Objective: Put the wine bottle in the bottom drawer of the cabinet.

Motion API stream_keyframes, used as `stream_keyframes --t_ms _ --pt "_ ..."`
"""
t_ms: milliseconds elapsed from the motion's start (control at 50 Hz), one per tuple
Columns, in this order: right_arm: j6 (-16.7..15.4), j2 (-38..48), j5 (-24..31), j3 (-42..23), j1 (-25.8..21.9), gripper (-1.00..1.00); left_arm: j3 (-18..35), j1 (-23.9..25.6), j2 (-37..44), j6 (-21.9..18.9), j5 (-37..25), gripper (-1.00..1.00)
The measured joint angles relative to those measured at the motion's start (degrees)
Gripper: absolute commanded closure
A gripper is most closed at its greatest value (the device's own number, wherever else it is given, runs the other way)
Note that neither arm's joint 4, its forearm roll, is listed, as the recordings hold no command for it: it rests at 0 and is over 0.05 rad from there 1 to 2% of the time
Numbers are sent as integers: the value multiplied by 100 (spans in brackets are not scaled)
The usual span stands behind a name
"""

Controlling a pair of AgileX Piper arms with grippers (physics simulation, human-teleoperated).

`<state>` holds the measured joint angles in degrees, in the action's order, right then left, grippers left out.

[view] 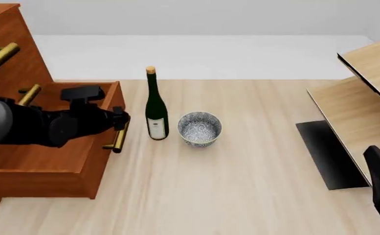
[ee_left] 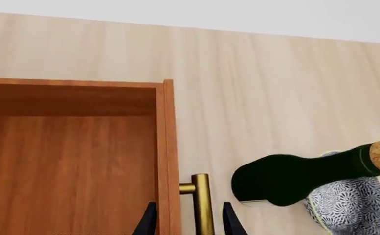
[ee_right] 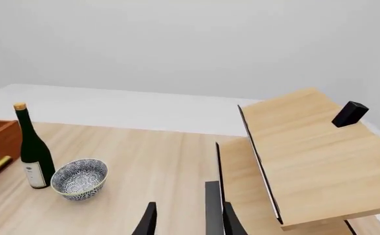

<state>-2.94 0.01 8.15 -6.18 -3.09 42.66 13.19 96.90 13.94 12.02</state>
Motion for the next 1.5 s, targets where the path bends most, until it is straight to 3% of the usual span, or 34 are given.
stream_keyframes --t_ms 460,1080,1500 --pt "14 0 -4 28 7 -100 -50 240 17 30 87 -100" --pt "56 0 -64 117 4 -100 -82 295 5 -327 137 -100" --pt "55 0 -59 115 -56 -100 -133 324 -547 -438 -303 -100"
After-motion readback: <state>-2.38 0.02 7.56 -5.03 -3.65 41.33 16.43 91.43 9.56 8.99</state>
